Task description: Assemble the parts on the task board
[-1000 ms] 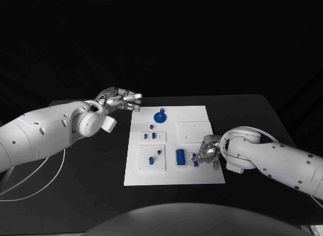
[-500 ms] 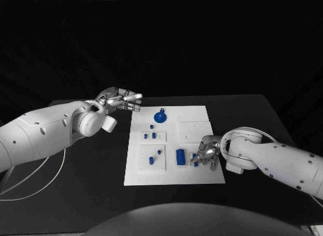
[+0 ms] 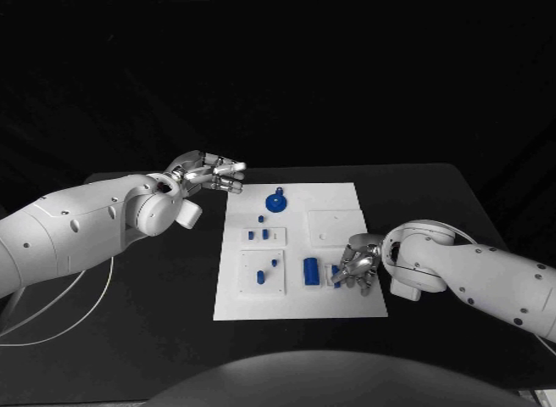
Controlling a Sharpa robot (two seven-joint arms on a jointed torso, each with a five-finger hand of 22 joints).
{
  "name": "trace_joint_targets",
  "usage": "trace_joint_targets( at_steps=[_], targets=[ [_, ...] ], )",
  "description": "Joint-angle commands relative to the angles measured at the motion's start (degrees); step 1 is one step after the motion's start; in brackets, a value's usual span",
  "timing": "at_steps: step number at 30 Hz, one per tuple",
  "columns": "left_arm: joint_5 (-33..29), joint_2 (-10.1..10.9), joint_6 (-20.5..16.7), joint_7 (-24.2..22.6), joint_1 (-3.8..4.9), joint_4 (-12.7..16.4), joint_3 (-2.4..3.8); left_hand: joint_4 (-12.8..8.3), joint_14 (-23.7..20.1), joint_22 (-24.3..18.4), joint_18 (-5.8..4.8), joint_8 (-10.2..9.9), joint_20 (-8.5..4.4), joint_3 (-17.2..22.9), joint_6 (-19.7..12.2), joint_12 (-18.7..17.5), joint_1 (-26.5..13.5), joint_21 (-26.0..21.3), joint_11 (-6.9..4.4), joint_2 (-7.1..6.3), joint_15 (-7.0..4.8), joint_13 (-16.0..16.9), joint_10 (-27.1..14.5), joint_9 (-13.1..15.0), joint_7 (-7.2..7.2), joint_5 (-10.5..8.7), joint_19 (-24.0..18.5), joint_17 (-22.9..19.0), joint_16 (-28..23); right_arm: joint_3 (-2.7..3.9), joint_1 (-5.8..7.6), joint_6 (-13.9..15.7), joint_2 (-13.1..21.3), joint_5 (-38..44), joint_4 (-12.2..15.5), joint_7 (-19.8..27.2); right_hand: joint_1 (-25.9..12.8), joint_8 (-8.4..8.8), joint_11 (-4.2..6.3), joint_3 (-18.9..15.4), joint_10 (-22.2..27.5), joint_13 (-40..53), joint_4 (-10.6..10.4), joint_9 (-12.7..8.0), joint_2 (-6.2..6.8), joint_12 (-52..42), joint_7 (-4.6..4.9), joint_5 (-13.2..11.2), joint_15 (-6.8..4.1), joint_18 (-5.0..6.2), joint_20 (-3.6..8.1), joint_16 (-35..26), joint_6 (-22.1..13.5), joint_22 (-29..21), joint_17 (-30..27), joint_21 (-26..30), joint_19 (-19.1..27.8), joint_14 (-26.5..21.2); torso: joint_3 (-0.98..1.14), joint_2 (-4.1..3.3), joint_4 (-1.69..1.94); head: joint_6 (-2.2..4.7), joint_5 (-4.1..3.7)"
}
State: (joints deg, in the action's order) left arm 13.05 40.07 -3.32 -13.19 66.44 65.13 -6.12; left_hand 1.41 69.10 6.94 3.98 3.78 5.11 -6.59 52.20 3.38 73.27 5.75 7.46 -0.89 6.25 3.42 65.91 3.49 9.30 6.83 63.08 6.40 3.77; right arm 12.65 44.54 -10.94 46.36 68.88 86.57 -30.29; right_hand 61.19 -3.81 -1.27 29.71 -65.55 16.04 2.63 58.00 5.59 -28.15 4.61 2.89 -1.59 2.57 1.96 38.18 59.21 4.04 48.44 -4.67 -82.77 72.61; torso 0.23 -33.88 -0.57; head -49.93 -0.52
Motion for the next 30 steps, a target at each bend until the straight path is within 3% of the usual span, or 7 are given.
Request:
trace_joint_targets(
  at_steps=[1, 10, 16, 19, 20, 24, 30],
  targets=[
    [0.17, -0.14, 0.83, -0.25, 0.03, 0.12, 0.03, 0.23, -0.03, -0.06, -0.45, -0.21, 0.11, -0.02, -0.11, 0.15, -0.4, 0.34, -0.16, 0.49, -0.15, 0.08, -0.32, -0.05, -0.07, 0.37, 0.03, 0.06, -0.09, -0.59, -0.67, -0.19, -0.5, 0.67, 0.0, -0.49, -3.14, 0.11, 1.33, 3.05, -2.0, 1.23, -0.16, -2.67, 1.39, -3.87, -1.44, 0.62, -1.49, 1.11, 1.78, 4.31, 0.17, 0.77, 0.52, -1.96, -3.81, 2.69, -0.01, 0.02, 0.0, 0.07, -0.04],
    [0.36, -0.1, 0.92, -0.08, 0.03, 0.12, 0.02, 0.3, -0.02, -0.06, -0.46, -0.21, 0.12, -0.06, -0.07, 0.15, -0.46, 0.35, -0.17, 0.54, -0.16, 0.08, -0.32, -0.05, -0.07, 0.4, 0.02, 0.06, -0.08, -0.68, -0.35, 1.09, 0.13, 0.12, -0.05, -0.99, -5.22, 0.24, 1.85, 3.3, -2.97, 2.22, -0.18, -4.6, 1.79, -5.1, -1.94, 0.42, -2.07, 0.7, 2.39, 4.38, 1.35, 0.86, -5.22, -4.22, -3.54, 4.2, -0.02, 0.0, 0.04, 0.2, -0.01],
    [0.53, 0.04, 0.9, -0.01, 0.04, 0.11, 0.01, 0.3, -0.02, -0.06, -0.46, -0.21, 0.12, -0.06, -0.07, 0.15, -0.46, 0.35, -0.17, 0.54, -0.16, 0.08, -0.32, -0.05, -0.07, 0.4, 0.02, 0.06, -0.08, -0.67, 0.93, -2.39, 2.24, -6.33, 0.14, 0.65, -2.6, 0.2, 1.45, -0.7, -4.93, -0.42, 0.08, -14.46, 0.82, -0.11, -1.43, 0.16, -1.51, 0.31, 1.53, -0.33, 2.24, 0.01, -13.25, -0.42, -2.06, 5.77, 0.0, 0.03, -0.05, 0.36, 0.13],
    [0.58, 0.1, 0.87, -0.03, 0.04, 0.04, 0.01, 0.3, -0.02, -0.06, -0.46, -0.21, 0.12, -0.06, -0.07, 0.15, -0.46, 0.35, -0.17, 0.54, -0.16, 0.08, -0.32, -0.05, -0.07, 0.4, 0.02, 0.06, -0.08, -0.57, 2.22, -8.32, 3.6, -12.75, -0.09, 0.7, -1.32, 0.25, -1.33, -2.28, 0.59, -4.74, 0.14, -18.33, 0.68, 7.12, 0.01, -0.07, 1.53, -0.81, -1.69, -6.64, -1.84, -0.52, -17.36, 1.15, 8.33, -2.14, 0.01, 0.04, -0.11, 0.45, 0.16],
    [0.6, 0.12, 0.85, -0.04, 0.04, 0.0, 0.01, 0.3, -0.02, -0.06, -0.46, -0.21, 0.12, -0.06, -0.07, 0.15, -0.46, 0.35, -0.17, 0.54, -0.16, 0.08, -0.32, -0.05, -0.07, 0.4, 0.02, 0.06, -0.08, -0.49, 2.85, -11.05, 4.23, -16.07, -0.32, 0.41, 0.36, 0.26, -2.34, -5.33, -0.09, -9.73, -0.3, -23.31, -0.08, 12.04, -0.09, -0.02, 2.78, -0.74, -3.9, -10.97, -2.03, 0.33, -22.37, 0.11, 17.38, -3.54, 0.02, 0.05, -0.12, 0.54, 0.09],
    [0.62, 0.12, 0.86, -0.04, 0.04, -0.09, 0.01, 0.3, 0.02, -0.07, -0.45, -0.21, 0.1, -0.14, 0.02, 0.15, -0.33, 0.4, -0.17, 0.51, -0.17, 0.08, -0.31, -0.04, -0.08, 0.45, 0.04, 0.07, -0.08, 0.0, 4.29, -17.59, 5.78, -25.06, -1.27, 0.58, 3.6, 0.33, -2.95, -5.02, 0.77, -12.42, 1.33, -30.94, -0.76, 16.93, -0.09, 0.08, 5.25, -2.57, -6.41, -17.17, -3.03, -0.39, -29.29, 0.85, 27.11, -7.39, 0.03, 0.0, -0.04, 0.65, -0.14],
    [0.65, 0.04, 0.87, -0.05, 0.04, -0.14, 0.0, 0.3, 0.02, -0.07, -0.45, -0.21, 0.1, -0.14, 0.02, 0.15, -0.33, 0.4, -0.17, 0.51, -0.17, 0.08, -0.31, -0.04, -0.08, 0.45, 0.04, 0.07, -0.08, 0.39, 5.26, -21.65, 6.74, -33.94, -3.37, 4.07, 7.59, 0.33, -4.05, -6.07, 0.9, -12.63, 4.71, -47.84, -1.89, 24.55, 0.05, 10.42, 6.93, -1.43, -11.42, -34.36, 0.33, -0.91, -44.2, 1.49, 43.86, -8.77, 0.02, -0.02, 0.01, 0.79, -0.28]
  ],
)
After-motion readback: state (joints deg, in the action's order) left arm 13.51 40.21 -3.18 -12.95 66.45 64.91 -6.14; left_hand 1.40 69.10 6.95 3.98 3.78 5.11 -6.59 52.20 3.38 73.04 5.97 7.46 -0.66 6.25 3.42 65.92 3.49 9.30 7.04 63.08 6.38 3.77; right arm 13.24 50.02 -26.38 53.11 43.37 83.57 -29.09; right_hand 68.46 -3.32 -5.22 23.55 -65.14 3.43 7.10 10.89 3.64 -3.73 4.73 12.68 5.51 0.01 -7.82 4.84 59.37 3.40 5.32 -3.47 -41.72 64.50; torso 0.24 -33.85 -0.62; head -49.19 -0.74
